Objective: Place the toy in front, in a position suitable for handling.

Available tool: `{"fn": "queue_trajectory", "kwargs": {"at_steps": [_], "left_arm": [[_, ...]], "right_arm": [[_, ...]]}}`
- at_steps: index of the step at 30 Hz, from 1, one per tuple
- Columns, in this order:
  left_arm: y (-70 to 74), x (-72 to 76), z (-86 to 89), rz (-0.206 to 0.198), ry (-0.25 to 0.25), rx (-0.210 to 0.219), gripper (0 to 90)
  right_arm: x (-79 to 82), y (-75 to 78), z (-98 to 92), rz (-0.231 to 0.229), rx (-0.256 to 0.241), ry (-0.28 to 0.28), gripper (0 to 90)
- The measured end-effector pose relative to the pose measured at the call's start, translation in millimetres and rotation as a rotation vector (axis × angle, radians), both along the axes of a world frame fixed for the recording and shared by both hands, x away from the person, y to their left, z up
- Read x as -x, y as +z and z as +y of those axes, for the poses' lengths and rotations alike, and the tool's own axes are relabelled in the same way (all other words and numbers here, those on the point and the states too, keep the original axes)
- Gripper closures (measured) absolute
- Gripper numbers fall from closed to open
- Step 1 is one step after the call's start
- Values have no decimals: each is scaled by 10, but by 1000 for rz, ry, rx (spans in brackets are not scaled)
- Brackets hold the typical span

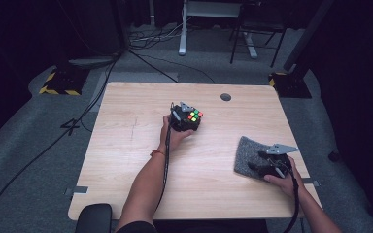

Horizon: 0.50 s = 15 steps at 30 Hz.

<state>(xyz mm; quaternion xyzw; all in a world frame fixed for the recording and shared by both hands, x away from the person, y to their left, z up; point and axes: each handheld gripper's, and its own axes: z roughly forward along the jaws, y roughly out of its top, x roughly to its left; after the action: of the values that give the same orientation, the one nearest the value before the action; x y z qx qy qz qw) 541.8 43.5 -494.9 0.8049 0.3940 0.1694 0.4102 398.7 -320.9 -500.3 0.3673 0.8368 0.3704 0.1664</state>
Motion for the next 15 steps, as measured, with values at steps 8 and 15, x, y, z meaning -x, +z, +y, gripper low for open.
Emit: {"fn": "queue_trajectory", "kwargs": {"at_steps": [8, 15], "left_arm": [[16, 252, 137, 17, -149, -10, 331], [84, 662, 292, 65, -325, -58, 332]], "right_arm": [[2, 0, 1, -1, 0, -1, 290], [3, 7, 10, 9, 0, -7, 294]]}}
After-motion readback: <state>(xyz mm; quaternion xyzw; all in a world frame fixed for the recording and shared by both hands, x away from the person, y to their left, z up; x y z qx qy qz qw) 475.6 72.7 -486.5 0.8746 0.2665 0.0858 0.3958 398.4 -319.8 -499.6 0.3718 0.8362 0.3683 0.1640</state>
